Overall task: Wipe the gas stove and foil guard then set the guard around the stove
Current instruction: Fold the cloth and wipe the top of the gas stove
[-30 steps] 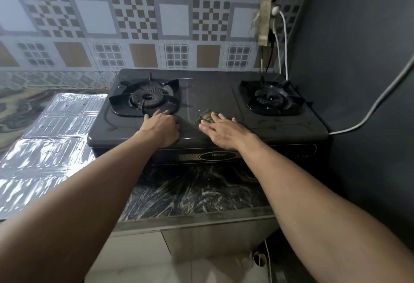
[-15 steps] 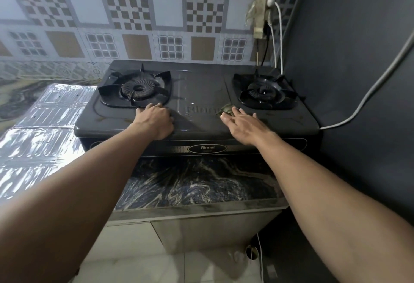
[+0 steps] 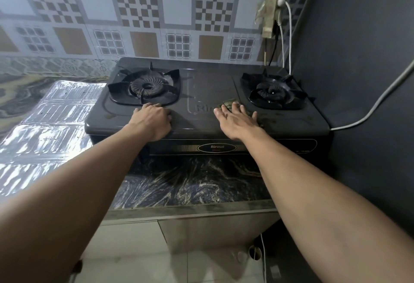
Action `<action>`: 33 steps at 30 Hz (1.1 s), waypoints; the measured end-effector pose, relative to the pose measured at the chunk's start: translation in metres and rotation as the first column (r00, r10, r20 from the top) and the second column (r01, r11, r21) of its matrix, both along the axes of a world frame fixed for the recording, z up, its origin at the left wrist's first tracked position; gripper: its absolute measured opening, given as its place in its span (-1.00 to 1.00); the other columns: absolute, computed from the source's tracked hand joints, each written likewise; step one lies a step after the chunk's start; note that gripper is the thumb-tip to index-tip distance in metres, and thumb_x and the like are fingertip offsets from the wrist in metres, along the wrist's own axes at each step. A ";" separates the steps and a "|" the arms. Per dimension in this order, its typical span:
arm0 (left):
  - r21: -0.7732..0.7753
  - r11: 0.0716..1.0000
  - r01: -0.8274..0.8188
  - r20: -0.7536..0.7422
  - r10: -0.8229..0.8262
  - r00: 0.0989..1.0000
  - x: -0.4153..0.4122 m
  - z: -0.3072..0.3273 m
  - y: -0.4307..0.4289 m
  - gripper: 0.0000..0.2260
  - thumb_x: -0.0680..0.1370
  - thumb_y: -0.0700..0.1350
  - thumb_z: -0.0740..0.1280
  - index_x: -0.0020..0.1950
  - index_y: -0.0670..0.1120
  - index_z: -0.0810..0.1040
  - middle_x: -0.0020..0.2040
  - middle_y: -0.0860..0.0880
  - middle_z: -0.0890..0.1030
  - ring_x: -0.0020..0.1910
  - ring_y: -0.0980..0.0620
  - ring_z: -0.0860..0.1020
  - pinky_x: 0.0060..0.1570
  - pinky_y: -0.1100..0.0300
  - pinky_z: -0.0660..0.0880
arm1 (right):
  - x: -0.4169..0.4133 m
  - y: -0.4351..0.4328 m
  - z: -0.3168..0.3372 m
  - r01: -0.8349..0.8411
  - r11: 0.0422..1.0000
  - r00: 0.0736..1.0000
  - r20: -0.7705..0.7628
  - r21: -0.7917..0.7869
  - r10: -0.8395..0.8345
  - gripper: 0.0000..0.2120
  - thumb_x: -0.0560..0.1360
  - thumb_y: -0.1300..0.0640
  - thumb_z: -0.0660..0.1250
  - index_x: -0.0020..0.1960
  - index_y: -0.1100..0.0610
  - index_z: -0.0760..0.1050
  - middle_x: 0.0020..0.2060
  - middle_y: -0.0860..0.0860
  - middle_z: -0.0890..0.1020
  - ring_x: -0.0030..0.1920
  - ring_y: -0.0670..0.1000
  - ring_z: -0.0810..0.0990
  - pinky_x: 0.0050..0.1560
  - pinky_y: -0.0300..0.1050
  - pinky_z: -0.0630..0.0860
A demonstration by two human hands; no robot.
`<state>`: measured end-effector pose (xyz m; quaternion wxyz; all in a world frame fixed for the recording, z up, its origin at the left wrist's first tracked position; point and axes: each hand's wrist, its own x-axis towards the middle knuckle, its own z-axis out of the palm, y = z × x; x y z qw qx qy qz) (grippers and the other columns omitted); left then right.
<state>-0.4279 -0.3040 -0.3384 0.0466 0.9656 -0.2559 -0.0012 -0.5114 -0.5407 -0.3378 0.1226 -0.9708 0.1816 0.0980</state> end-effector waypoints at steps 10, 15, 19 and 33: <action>0.031 0.999 0.008 -0.035 -0.007 0.999 0.001 0.005 0.014 -0.72 0.56 0.00 0.11 0.14 0.05 0.57 0.24 -0.07 0.58 0.26 -0.21 0.44 0.15 -0.16 0.41 | 0.005 0.086 -0.005 -0.196 0.980 0.978 0.072 0.021 0.194 -0.42 0.65 -0.25 -0.24 0.62 -0.11 0.03 0.62 -0.02 -0.09 0.61 0.06 -0.16 0.50 0.28 -0.34; 0.055 0.998 0.025 -0.029 -0.023 0.999 0.000 0.011 0.006 -0.74 0.55 -0.03 0.16 0.14 0.03 0.58 0.21 -0.09 0.58 0.26 -0.22 0.43 0.08 -0.12 0.40 | -0.004 0.080 -0.004 -0.221 0.974 0.973 0.087 0.057 0.216 -0.46 0.67 -0.21 -0.22 0.61 -0.12 0.04 0.62 -0.02 -0.10 0.61 0.01 -0.15 0.51 0.20 -0.34; 0.024 0.997 0.074 -0.049 -0.073 0.996 -0.003 0.010 -0.008 -0.72 0.54 -0.05 0.17 0.17 0.12 0.58 0.21 -0.06 0.58 0.26 -0.20 0.43 0.09 -0.11 0.41 | -0.004 0.071 -0.001 -0.220 0.974 0.974 0.071 0.061 0.216 -0.46 0.67 -0.21 -0.23 0.61 -0.12 0.04 0.62 0.00 -0.10 0.61 0.02 -0.14 0.53 0.19 -0.31; 0.033 0.997 0.076 -0.002 -0.076 0.997 -0.011 0.011 -0.076 -0.72 0.54 0.06 0.13 0.15 0.13 0.55 0.24 -0.03 0.59 0.26 -0.19 0.46 0.19 -0.14 0.37 | -0.018 -0.024 0.003 -0.090 0.993 0.996 0.033 0.075 0.088 -0.40 0.65 -0.28 -0.24 0.62 -0.10 -0.01 0.62 0.01 -0.13 0.60 0.03 -0.18 0.53 0.21 -0.32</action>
